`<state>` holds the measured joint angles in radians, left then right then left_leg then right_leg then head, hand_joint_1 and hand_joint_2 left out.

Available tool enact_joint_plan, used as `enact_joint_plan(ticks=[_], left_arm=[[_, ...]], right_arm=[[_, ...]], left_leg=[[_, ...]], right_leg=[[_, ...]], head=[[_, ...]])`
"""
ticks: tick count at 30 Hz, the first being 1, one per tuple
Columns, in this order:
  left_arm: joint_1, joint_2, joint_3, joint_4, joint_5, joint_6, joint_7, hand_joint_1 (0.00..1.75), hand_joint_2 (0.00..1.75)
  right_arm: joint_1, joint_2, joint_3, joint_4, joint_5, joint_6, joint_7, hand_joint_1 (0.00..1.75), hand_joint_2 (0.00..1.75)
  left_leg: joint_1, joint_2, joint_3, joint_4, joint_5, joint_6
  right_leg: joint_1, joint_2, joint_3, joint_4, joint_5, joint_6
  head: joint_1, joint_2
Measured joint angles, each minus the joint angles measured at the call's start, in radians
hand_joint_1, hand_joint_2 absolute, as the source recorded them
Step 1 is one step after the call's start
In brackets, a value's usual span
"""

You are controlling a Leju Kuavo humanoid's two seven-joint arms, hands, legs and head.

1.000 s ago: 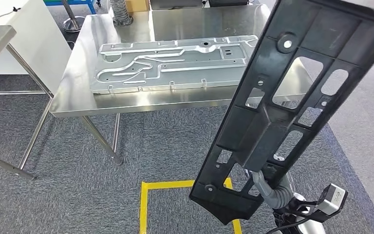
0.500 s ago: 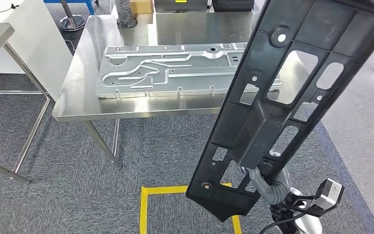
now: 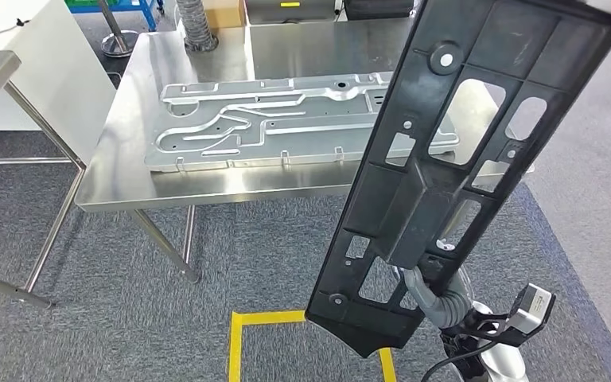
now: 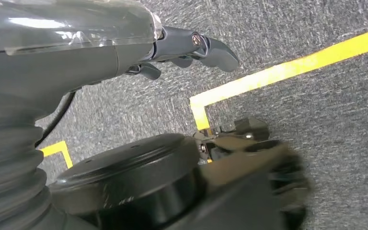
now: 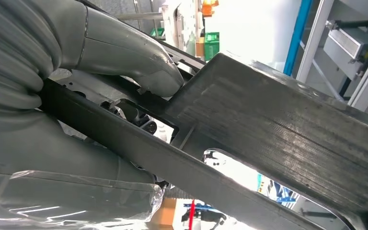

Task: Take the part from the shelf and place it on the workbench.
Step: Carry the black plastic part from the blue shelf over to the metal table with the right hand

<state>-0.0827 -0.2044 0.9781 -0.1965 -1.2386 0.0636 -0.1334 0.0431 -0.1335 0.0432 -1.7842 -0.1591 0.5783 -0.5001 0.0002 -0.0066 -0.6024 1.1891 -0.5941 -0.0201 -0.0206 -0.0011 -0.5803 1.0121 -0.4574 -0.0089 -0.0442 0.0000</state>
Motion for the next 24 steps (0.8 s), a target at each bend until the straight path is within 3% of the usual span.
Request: enact_joint_plan(ticks=[1, 2, 3, 5, 7, 8, 12, 16, 18, 19, 20, 22, 24], left_arm=[[0.000, 0.000, 0.000, 0.000, 0.000, -0.001, -0.002, 0.00, 1.75], [0.000, 0.000, 0.000, 0.000, 0.000, -0.001, -0.003, 0.00, 1.75], [-0.001, 0.000, 0.000, 0.000, 0.001, -0.001, -0.004, 0.00, 1.75], [-0.002, 0.000, 0.000, 0.000, 0.000, 0.000, -0.005, 0.00, 1.75], [0.000, 0.000, 0.000, 0.000, -0.001, 0.002, -0.007, 0.00, 1.75], [0.000, -0.001, 0.000, 0.000, -0.001, 0.002, -0.008, 0.00, 1.75], [0.004, -0.004, 0.001, 0.000, -0.004, 0.001, -0.009, 0.00, 1.75], [0.001, -0.005, 0.001, 0.000, -0.006, 0.001, -0.008, 0.00, 1.75], [0.001, -0.005, 0.001, 0.000, -0.006, 0.002, -0.007, 0.00, 1.75], [0.002, -0.005, 0.001, 0.000, -0.007, 0.003, -0.006, 0.00, 1.75], [0.003, -0.005, 0.001, 0.000, -0.007, 0.005, -0.005, 0.00, 1.75], [0.004, -0.007, 0.001, 0.000, -0.008, 0.008, -0.005, 0.00, 1.75], [0.002, -0.008, 0.001, 0.000, -0.008, 0.011, -0.006, 0.00, 1.75]], right_arm=[[0.001, 0.000, 0.001, 0.000, 0.000, -0.002, 0.000, 1.75, 1.75], [0.003, 0.000, 0.001, 0.000, 0.000, -0.002, 0.000, 1.75, 1.75], [0.004, 0.000, 0.002, 0.000, 0.000, -0.002, 0.000, 1.75, 1.75], [0.005, 0.000, 0.002, 0.000, 0.000, -0.003, 0.000, 1.75, 1.75], [0.004, 0.000, 0.003, 0.000, 0.000, -0.005, 0.000, 1.75, 1.75], [0.004, 0.000, 0.003, 0.000, 0.001, -0.006, 0.000, 1.75, 1.75], [0.005, 0.001, 0.003, -0.003, 0.004, -0.007, 0.000, 1.75, 1.75], [0.006, 0.002, 0.003, -0.007, 0.004, -0.007, -0.001, 1.75, 1.75], [0.013, 0.002, 0.003, -0.007, 0.004, -0.006, -0.002, 1.75, 1.75], [0.018, 0.002, 0.003, -0.007, 0.004, -0.005, -0.003, 1.75, 1.75], [0.023, 0.002, 0.003, -0.007, 0.005, -0.005, -0.004, 1.75, 1.75], [0.026, 0.002, 0.003, -0.008, 0.006, -0.005, -0.006, 1.75, 1.75], [0.026, 0.002, 0.003, -0.009, 0.006, -0.005, -0.008, 1.75, 1.75]], left_leg=[[0.002, 0.000, -0.037, 0.061, -0.017, -0.002], [0.003, 0.000, -0.062, 0.096, -0.016, -0.004], [0.003, 0.000, -0.070, 0.093, 0.006, -0.004], [0.003, 0.000, -0.034, -0.017, 0.091, 0.002], [-0.001, 0.000, 0.011, -0.132, 0.144, 0.012], [-0.003, 0.000, 0.021, -0.161, 0.150, 0.017], [-0.001, -0.001, 0.032, -0.185, 0.148, 0.038], [0.003, 0.000, 0.044, -0.197, 0.149, 0.052], [0.001, 0.000, 0.047, -0.197, 0.145, 0.054], [0.000, 0.000, 0.050, -0.196, 0.142, 0.055], [-0.001, 0.000, 0.055, -0.195, 0.137, 0.055], [-0.002, -0.001, 0.065, -0.192, 0.127, 0.051], [-0.006, -0.002, 0.069, -0.187, 0.117, 0.042]], right_leg=[[0.001, -0.001, 0.004, 0.000, -0.004, -0.001], [0.001, -0.001, 0.008, 0.000, -0.007, -0.002], [0.001, 0.000, 0.014, 0.001, -0.012, -0.001], [0.001, 0.002, 0.028, 0.001, -0.021, 0.002], [0.004, 0.005, 0.036, 0.002, -0.029, 0.009], [0.005, 0.006, 0.036, 0.001, -0.031, 0.014], [0.005, 0.006, 0.034, 0.008, -0.041, 0.036], [0.005, 0.005, -0.008, 0.099, -0.091, 0.042], [0.004, 0.005, -0.067, 0.196, -0.116, 0.046], [0.003, 0.005, -0.097, 0.236, -0.116, 0.047], [0.003, 0.005, -0.108, 0.238, -0.095, 0.047], [0.004, 0.003, -0.059, 0.118, -0.017, 0.041], [0.008, 0.002, -0.017, 0.020, 0.016, 0.032]], head=[[0.000, 0.000], [0.000, 0.000], [0.000, 0.000], [0.000, 0.000], [0.000, 0.000], [0.000, 0.000], [0.000, 0.000], [0.000, 0.000], [0.000, 0.000], [0.000, 0.000], [0.000, 0.000], [0.000, 0.000], [0.000, 0.000]])
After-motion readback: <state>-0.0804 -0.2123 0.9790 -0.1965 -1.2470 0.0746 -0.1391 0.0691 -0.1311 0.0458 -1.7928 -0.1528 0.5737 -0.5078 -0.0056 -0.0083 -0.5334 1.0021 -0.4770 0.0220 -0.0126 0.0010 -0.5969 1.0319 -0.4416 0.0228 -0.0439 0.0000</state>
